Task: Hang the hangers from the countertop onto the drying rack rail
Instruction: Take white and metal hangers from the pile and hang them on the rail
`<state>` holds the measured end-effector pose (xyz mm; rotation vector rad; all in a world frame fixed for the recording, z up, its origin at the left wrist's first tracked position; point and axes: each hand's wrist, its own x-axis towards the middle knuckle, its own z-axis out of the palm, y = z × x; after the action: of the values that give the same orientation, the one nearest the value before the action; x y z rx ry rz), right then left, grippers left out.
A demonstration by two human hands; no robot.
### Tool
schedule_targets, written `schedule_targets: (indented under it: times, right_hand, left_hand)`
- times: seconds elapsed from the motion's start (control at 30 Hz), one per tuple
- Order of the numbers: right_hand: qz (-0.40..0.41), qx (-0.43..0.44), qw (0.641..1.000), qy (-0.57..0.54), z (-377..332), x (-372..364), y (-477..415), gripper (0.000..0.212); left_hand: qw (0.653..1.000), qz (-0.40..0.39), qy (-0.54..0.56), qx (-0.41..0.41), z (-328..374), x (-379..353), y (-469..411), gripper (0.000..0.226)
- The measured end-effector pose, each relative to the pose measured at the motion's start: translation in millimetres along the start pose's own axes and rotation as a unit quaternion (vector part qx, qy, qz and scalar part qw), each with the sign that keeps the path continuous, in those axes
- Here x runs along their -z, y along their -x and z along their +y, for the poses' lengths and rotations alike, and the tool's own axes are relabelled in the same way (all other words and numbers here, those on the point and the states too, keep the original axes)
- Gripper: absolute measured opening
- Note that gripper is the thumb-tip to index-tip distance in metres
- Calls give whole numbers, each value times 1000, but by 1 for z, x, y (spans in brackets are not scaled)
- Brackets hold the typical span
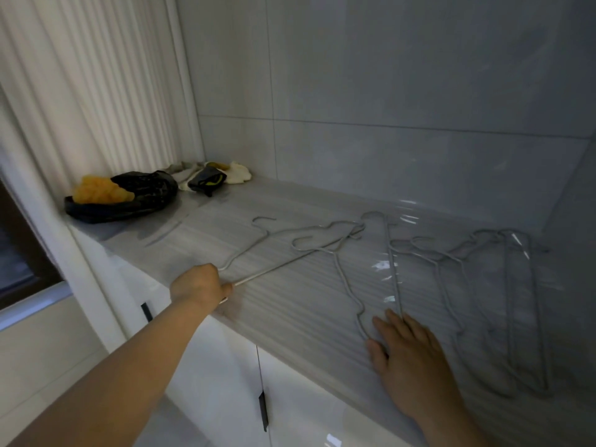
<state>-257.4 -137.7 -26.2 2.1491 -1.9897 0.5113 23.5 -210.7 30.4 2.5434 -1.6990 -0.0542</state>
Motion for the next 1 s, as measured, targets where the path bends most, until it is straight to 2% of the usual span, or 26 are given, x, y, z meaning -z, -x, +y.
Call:
schedule_targets:
  times: [0.2,0.3,0.37,0.53,0.67,0.8,0.9,0.93,1.0]
  right_hand:
    - [38,5,999,6,-2,2,-1,48]
    - [71,8,997,11,-2,-1,-1,48]
    - [88,11,996,16,-1,-2,-1,48]
    - [104,19,994,24,-2,-5,0,47]
    - [104,18,994,25,-3,-7,0,47]
    - [110,19,994,17,-4,-8,0,47]
    - [110,18,994,13,-5,-7,1,46]
    - [110,19,994,12,-5,-6,1,46]
    - [103,18,994,15,-6,-5,2,46]
  left_hand:
    - [999,2,52,-3,-3,2,2,35]
    - [996,6,90,-10,-6,-2,1,54]
    - [995,-24,96,-6,-9,-4,0,65]
    - [993,-75,95,-7,-10,3,-7,69]
    - [983,-133,129,6,-17,17,-12,81]
    - [957,-162,241,21,-25,16,-10,63]
    - [927,-130,350,48,-38,8,-4,26]
    - [906,-116,403,62,-44,4,-1,22]
    - [836,-102,530,100,-55,-3,5,31]
